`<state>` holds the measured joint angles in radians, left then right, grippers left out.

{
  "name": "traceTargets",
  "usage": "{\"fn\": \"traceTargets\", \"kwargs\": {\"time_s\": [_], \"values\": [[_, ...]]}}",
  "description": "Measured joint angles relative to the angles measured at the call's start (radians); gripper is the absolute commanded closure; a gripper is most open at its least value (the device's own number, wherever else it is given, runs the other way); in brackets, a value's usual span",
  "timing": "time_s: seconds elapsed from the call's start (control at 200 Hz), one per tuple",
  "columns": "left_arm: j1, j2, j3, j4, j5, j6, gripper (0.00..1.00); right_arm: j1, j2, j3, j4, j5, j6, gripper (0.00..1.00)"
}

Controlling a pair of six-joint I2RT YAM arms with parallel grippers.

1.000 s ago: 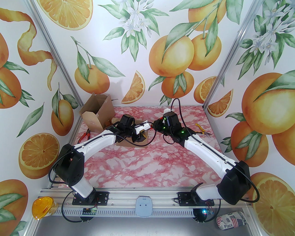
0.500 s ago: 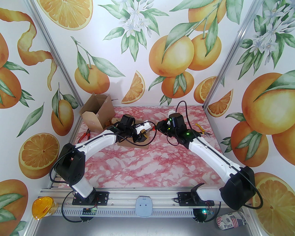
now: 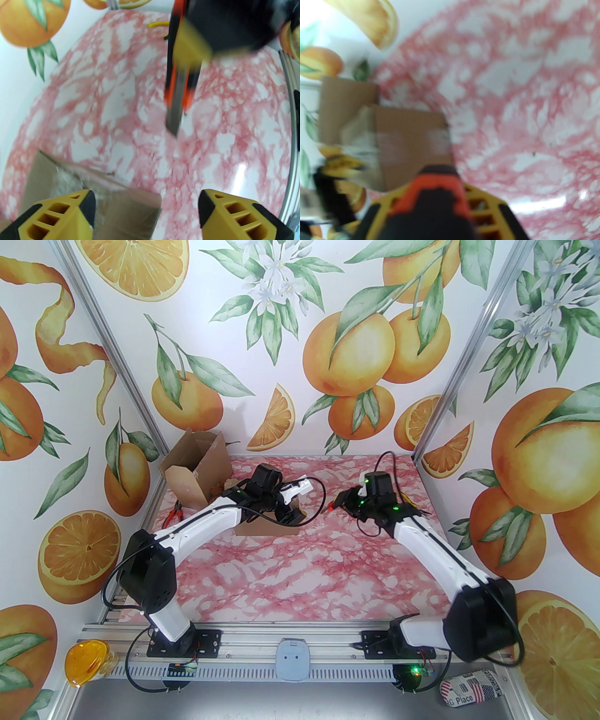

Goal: Unpack the express box

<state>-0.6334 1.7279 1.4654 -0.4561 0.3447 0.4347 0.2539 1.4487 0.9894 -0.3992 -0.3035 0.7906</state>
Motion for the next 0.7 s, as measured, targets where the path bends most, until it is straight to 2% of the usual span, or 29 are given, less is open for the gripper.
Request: {"fn": "traceTargets", "kwargs": {"time_s": [0.12,0.26,0.305,0.345,0.38,0.53,0.701], "values": [[0.008,0.033,0.165,-0.122,-0.009,0.066,0.19,-0.002,0.124,-0.019,0.005,-0.015,-0.044,0.82],[0.063,0.118,0.377,-0.314,-0.005,0.174,0.19,-0.028,0.249,0.026,0.035,-0.038,-0.08,0.53],[0.1,0.151,0.429,-0.38,0.007,0.2,0.19,-0.039,0.286,0.054,0.035,-0.039,-0.1,0.39],[0.135,0.179,0.46,-0.43,0.013,0.219,0.18,-0.043,0.315,0.079,0.028,-0.037,-0.113,0.15],[0.167,0.2,0.475,-0.47,0.018,0.235,0.18,-0.046,0.335,0.102,0.016,-0.037,-0.124,0.01],[0.264,0.272,0.481,-0.621,0.024,0.312,0.13,-0.055,0.365,0.21,-0.066,-0.01,-0.182,0.0],[0.284,0.293,0.491,-0.68,0.051,0.389,0.04,-0.06,0.277,0.248,-0.159,0.061,-0.233,0.0]]}}
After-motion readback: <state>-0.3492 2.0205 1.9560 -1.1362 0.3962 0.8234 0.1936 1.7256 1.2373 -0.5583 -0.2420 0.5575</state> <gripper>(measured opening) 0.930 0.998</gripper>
